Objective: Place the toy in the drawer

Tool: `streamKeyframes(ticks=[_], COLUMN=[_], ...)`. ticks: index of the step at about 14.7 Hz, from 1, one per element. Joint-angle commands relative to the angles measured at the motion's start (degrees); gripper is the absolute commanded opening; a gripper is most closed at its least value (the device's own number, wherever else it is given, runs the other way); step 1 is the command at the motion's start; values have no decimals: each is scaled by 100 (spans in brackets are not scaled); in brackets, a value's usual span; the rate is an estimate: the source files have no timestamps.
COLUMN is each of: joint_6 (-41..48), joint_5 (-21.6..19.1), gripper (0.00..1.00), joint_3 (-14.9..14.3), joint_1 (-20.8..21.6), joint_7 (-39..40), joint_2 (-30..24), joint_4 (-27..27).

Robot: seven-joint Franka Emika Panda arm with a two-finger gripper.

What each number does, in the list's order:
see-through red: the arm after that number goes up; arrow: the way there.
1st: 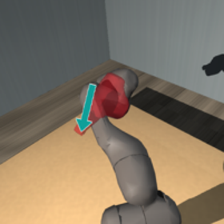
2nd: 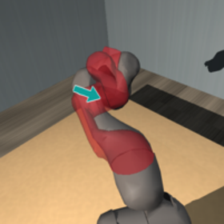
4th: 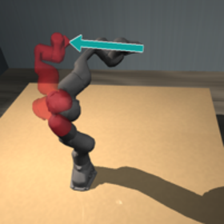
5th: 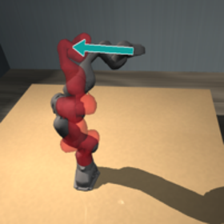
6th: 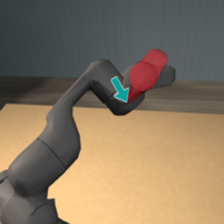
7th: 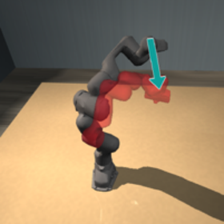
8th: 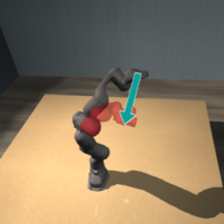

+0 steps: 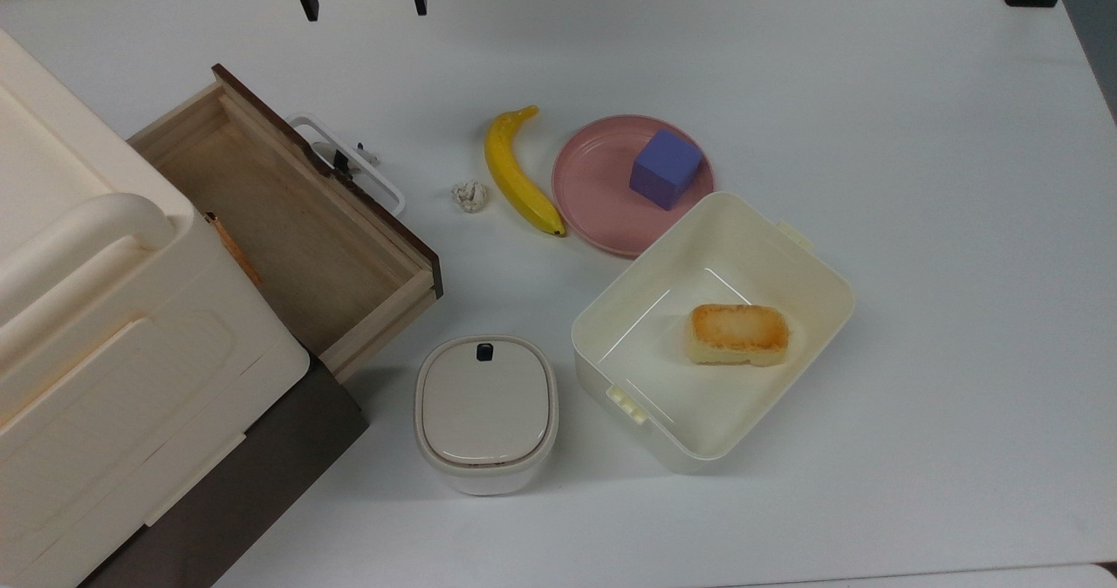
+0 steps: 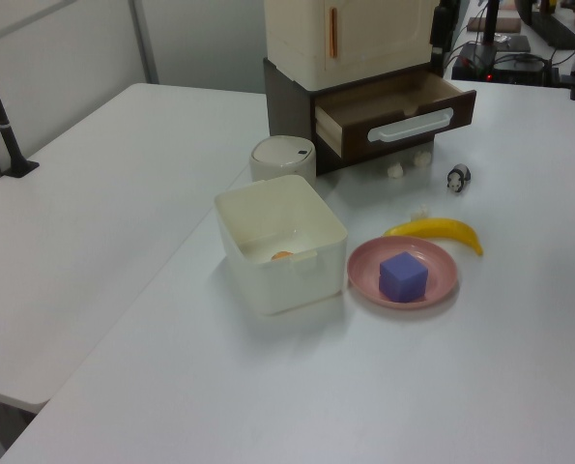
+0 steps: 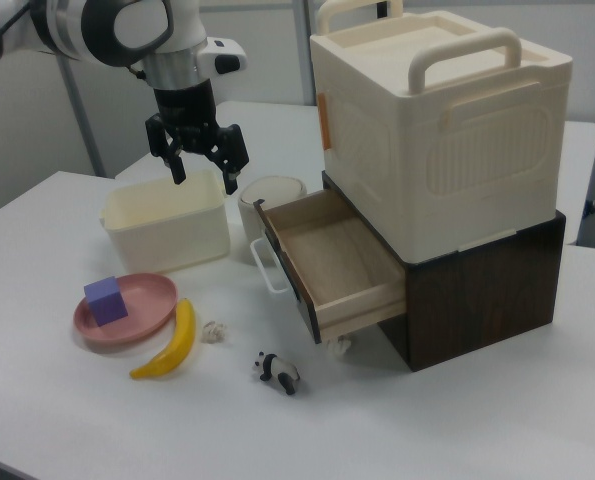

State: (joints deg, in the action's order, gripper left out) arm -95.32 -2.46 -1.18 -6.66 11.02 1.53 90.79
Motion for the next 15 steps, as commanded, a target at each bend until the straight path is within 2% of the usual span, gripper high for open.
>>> streamKeyframes(ticks=[1,7,10,13,15], joint_6=[101,249,390,690,611], joint_5=[70,27,-44,-289,-518], gripper=[100,100,100,100,100], joint_3=[-49,-93,-312,-348,-348], joint_1=[33,15,-38,-46,-55], joint_7=[128,119,111,41,-501], joint_2=[-65,-83,-170,-179,-171], joint_4=[53,27,26,26,18])
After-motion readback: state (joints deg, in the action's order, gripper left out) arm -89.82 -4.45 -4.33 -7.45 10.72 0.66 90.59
